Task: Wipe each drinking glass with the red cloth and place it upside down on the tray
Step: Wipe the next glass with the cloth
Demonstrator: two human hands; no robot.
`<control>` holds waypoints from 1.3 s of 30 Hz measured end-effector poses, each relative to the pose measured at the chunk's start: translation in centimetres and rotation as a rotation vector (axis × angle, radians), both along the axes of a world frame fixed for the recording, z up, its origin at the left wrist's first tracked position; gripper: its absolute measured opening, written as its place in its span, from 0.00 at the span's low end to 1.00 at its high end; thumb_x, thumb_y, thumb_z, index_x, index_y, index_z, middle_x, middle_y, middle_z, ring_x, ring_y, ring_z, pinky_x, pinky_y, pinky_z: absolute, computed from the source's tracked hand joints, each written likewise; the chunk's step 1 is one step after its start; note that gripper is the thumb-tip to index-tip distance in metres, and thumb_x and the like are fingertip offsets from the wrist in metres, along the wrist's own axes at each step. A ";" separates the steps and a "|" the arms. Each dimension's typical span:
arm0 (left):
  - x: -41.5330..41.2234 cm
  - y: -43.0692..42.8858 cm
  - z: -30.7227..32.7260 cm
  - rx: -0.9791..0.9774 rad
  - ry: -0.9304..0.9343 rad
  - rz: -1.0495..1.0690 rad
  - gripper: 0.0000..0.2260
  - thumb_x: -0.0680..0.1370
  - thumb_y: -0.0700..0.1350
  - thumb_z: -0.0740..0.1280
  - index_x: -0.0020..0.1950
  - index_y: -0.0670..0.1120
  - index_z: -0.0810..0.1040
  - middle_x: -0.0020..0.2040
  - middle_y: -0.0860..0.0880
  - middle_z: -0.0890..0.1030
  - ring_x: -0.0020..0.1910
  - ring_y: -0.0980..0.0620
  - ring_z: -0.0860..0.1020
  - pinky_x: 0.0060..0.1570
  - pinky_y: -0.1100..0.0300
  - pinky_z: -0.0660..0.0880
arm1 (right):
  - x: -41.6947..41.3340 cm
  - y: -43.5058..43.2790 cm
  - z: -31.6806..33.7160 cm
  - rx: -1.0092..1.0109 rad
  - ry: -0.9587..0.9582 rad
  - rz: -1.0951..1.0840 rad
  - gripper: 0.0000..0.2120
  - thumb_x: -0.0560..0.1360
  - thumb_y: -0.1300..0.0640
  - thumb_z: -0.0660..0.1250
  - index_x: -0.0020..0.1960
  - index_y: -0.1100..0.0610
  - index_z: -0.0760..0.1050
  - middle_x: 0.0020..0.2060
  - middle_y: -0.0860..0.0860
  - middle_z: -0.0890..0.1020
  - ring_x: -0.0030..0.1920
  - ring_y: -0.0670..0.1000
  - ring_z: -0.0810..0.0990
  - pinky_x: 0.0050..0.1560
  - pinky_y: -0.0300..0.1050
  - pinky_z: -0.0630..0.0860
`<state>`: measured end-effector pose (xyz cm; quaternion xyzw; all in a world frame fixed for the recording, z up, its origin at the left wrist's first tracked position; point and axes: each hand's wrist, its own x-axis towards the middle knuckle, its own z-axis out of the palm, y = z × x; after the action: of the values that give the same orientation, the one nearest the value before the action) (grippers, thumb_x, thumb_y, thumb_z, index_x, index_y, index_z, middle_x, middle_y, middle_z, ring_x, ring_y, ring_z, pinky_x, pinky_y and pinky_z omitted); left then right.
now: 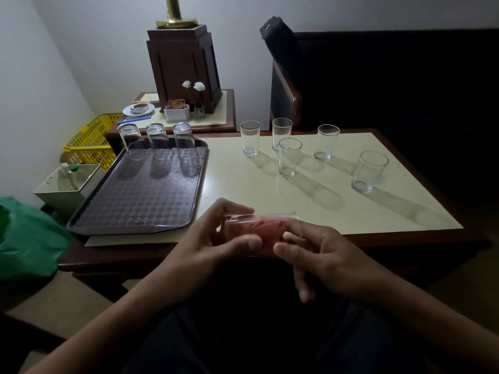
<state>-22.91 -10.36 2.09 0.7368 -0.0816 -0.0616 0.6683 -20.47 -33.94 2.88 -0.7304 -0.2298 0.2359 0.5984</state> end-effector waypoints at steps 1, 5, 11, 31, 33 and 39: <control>-0.1 0.4 0.1 0.119 -0.130 -0.021 0.19 0.74 0.43 0.77 0.63 0.47 0.77 0.53 0.42 0.83 0.49 0.44 0.84 0.47 0.52 0.82 | 0.0 -0.1 -0.1 0.022 0.037 -0.004 0.17 0.82 0.54 0.65 0.70 0.49 0.77 0.33 0.38 0.85 0.23 0.46 0.76 0.39 0.49 0.76; -0.1 -0.3 -0.1 -0.011 0.025 -0.001 0.26 0.74 0.43 0.78 0.69 0.49 0.74 0.53 0.42 0.84 0.46 0.43 0.84 0.44 0.53 0.83 | 0.0 0.1 -0.2 0.041 -0.053 -0.078 0.16 0.82 0.60 0.68 0.68 0.48 0.81 0.31 0.43 0.84 0.27 0.48 0.79 0.41 0.46 0.78; 0.2 0.2 -0.3 -0.008 0.007 -0.023 0.20 0.76 0.42 0.76 0.65 0.46 0.76 0.53 0.40 0.82 0.44 0.45 0.82 0.43 0.53 0.80 | 0.5 -0.1 -0.9 0.024 -0.005 -0.106 0.19 0.77 0.52 0.74 0.67 0.44 0.81 0.33 0.49 0.85 0.23 0.48 0.73 0.31 0.44 0.74; 0.6 -0.5 -0.8 -0.194 0.322 0.036 0.20 0.77 0.47 0.71 0.68 0.47 0.75 0.53 0.38 0.83 0.41 0.42 0.82 0.38 0.54 0.81 | 0.7 0.0 -1.6 0.086 0.017 -0.139 0.19 0.78 0.68 0.74 0.61 0.48 0.80 0.51 0.52 0.86 0.32 0.53 0.83 0.31 0.43 0.80; 0.7 -0.6 -1.1 -0.224 0.369 0.049 0.18 0.79 0.49 0.71 0.66 0.42 0.76 0.49 0.38 0.80 0.37 0.45 0.79 0.33 0.58 0.77 | 0.7 0.0 -1.6 0.063 0.011 -0.132 0.17 0.78 0.66 0.75 0.60 0.48 0.79 0.49 0.52 0.87 0.28 0.52 0.81 0.29 0.42 0.78; 0.6 0.4 -0.4 0.104 -0.174 0.035 0.25 0.70 0.37 0.78 0.65 0.47 0.75 0.53 0.44 0.85 0.49 0.39 0.85 0.49 0.51 0.82 | 0.9 -0.1 -1.0 0.137 0.132 -0.187 0.14 0.78 0.59 0.74 0.62 0.49 0.81 0.32 0.51 0.84 0.24 0.46 0.73 0.28 0.39 0.71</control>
<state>-22.27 -9.91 1.71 0.7742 -0.1231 0.0104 0.6207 -19.53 -34.06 1.89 -0.6890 -0.1366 0.2103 0.6800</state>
